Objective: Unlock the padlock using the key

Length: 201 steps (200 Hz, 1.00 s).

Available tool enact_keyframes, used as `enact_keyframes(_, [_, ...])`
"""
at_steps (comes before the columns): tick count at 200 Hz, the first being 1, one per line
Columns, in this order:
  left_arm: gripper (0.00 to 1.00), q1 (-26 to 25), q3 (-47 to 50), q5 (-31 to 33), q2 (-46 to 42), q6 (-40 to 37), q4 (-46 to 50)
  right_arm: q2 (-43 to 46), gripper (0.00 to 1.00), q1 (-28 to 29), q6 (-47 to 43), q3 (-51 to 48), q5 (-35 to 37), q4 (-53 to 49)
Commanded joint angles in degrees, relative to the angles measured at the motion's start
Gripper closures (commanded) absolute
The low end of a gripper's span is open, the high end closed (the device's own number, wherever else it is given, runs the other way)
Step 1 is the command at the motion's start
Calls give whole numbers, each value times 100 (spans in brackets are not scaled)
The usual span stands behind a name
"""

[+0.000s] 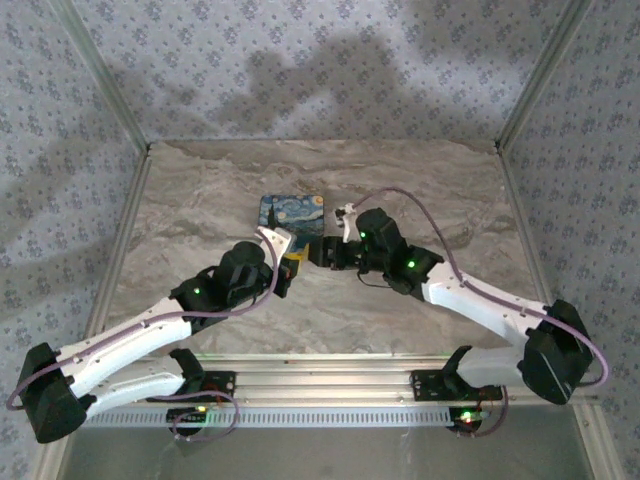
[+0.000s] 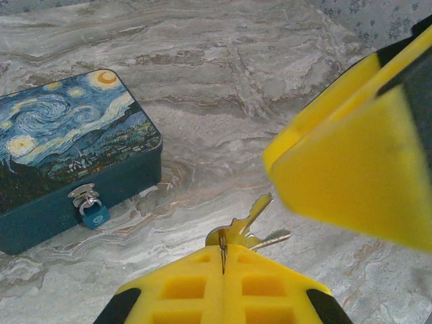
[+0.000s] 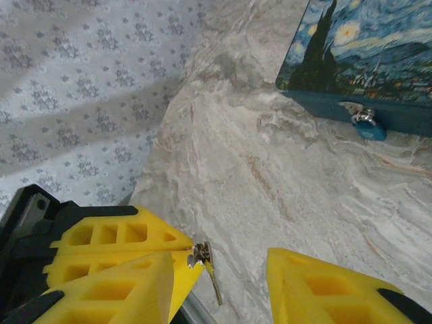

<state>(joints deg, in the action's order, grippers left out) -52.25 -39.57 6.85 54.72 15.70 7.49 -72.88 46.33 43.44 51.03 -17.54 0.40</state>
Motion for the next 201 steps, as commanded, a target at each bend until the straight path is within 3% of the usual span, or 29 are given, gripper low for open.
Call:
enact_keyframes(1, [100,-32,-2,-53,-124,61,-72,-133,61,69,-178,241,-162,35])
enact_keyframes(46, [100,-31,53,-90,-137,56,-72,-238,68,51,-196,240,-118,40])
enact_keyframes(122, [100,-31,46,-140,-111,32,-67,-453,68,34,-247,437,-254,12])
enact_keyframes(181, [100,-29,20,-131,-91,11,18,-477,100,-18,-342,467,-321,-82])
enact_keyframes(201, [100,-22,20,-77,-37,47,69,-466,100,-18,-436,452,-295,-215])
